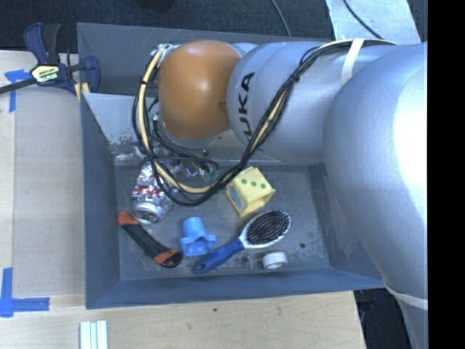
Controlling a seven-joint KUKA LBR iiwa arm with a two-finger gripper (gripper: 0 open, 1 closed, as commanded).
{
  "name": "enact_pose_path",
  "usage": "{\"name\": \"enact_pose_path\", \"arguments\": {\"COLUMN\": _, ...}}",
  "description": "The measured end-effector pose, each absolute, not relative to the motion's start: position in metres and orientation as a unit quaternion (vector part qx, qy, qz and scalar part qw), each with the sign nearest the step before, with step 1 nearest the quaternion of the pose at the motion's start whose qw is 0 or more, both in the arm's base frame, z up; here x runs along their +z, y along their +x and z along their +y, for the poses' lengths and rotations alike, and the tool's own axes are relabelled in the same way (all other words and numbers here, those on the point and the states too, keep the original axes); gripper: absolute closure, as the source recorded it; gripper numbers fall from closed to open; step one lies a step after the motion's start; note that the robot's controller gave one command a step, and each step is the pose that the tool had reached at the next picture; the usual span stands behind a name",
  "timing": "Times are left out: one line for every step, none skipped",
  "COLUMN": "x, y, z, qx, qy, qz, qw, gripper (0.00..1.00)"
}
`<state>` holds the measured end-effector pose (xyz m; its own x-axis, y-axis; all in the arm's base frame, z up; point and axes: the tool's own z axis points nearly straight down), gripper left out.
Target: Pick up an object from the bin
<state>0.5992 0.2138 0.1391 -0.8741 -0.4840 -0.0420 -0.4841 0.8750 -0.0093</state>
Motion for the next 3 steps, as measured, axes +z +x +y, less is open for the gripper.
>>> {"name": "enact_pose_path", "arguments": {"x": 0.117, "y": 0.582, "z": 0.221, "qx": 0.0, "qy": -0.311, "qz": 0.95, "qw": 0.019, "gripper": 0.0}}
{"name": "enact_pose_path", "arguments": {"x": 0.108, "y": 0.597, "z": 0.205, "qx": 0.001, "qy": -0.214, "qz": 0.976, "qw": 0.023, "gripper": 0.0}}
{"name": "enact_pose_path", "arguments": {"x": 0.119, "y": 0.593, "z": 0.211, "qx": 0.002, "qy": -0.178, "qz": 0.984, "qw": 0.022, "gripper": 0.0}}
